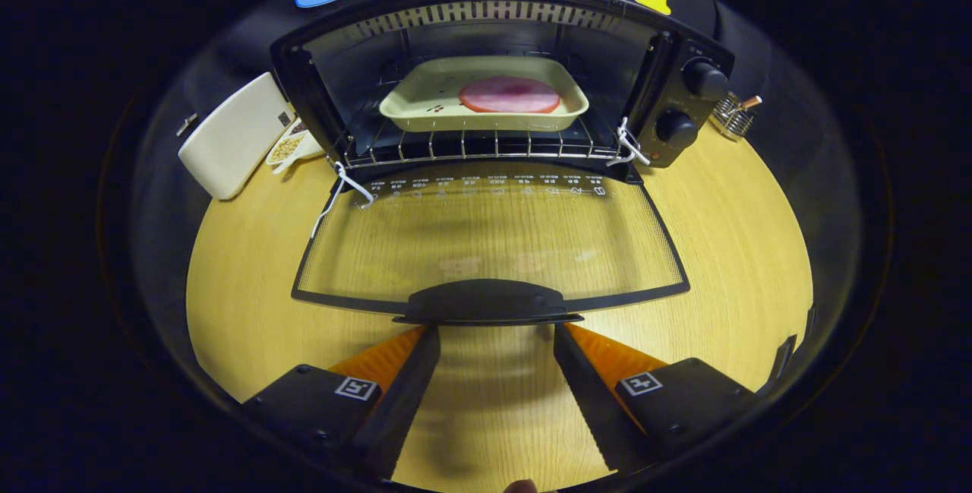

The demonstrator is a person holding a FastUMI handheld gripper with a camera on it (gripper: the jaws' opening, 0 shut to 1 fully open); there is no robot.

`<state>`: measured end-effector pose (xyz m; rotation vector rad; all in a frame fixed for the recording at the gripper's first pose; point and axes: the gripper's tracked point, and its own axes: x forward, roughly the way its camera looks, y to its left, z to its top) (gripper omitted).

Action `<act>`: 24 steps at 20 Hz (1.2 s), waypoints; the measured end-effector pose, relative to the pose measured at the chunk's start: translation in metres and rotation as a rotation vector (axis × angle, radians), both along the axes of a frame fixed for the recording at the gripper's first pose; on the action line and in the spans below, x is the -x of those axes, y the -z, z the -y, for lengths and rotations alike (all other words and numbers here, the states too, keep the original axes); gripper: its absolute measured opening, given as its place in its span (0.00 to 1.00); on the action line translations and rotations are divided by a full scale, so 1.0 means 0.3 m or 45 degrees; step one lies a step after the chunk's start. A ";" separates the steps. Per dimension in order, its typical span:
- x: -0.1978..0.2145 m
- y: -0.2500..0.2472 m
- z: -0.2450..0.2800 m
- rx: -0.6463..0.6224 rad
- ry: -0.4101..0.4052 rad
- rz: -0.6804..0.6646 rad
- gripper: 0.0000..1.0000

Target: Open the toaster oven, put the food inside, and close the toaster oven door.

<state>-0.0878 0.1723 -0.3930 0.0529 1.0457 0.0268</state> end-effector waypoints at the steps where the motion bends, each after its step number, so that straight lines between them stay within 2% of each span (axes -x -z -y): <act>1: 0.004 -0.012 0.000 -0.007 0.004 0.015 0.99; 13: -0.004 -0.214 0.009 -0.005 -0.031 0.288 0.99; 24: -0.130 -0.467 0.009 -0.007 -0.038 0.538 0.99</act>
